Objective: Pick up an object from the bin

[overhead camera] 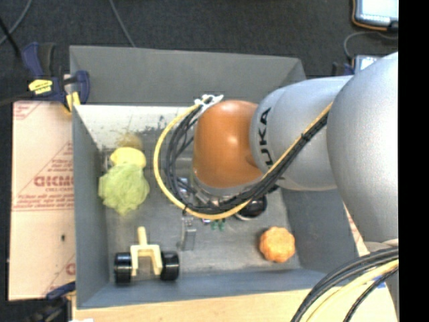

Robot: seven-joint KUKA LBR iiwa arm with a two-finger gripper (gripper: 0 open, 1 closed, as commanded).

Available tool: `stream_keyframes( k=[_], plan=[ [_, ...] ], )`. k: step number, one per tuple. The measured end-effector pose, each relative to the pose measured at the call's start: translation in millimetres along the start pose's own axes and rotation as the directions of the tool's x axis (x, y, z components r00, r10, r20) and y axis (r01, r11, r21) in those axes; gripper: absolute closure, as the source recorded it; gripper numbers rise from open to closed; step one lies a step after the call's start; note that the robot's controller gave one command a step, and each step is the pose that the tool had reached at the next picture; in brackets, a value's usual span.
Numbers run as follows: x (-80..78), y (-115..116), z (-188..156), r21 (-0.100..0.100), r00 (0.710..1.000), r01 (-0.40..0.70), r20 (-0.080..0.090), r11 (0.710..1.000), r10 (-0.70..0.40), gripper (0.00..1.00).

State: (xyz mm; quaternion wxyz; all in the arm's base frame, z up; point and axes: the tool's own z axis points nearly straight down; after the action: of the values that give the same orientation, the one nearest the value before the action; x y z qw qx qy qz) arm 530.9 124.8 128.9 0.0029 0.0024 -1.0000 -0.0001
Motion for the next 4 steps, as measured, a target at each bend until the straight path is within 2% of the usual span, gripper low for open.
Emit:
stream_keyframes(
  k=[1, 2, 3, 4],
  plan=[
    [-1.9, -0.5, -4.6, -0.001, 1.000, -0.003, 0.008, 1.000, 0.003, 0.00],
    [10.8, 22.4, 0.7, 0.002, 0.999, 0.048, 0.007, 0.999, -0.048, 0.00],
    [28.3, 39.6, 27.1, -0.003, 0.966, 0.257, 0.010, 0.966, -0.257, 0.00],
    [42.8, 100.4, 58.9, 0.005, 0.830, 0.558, 0.008, 0.830, -0.558, 1.00]
  ],
)
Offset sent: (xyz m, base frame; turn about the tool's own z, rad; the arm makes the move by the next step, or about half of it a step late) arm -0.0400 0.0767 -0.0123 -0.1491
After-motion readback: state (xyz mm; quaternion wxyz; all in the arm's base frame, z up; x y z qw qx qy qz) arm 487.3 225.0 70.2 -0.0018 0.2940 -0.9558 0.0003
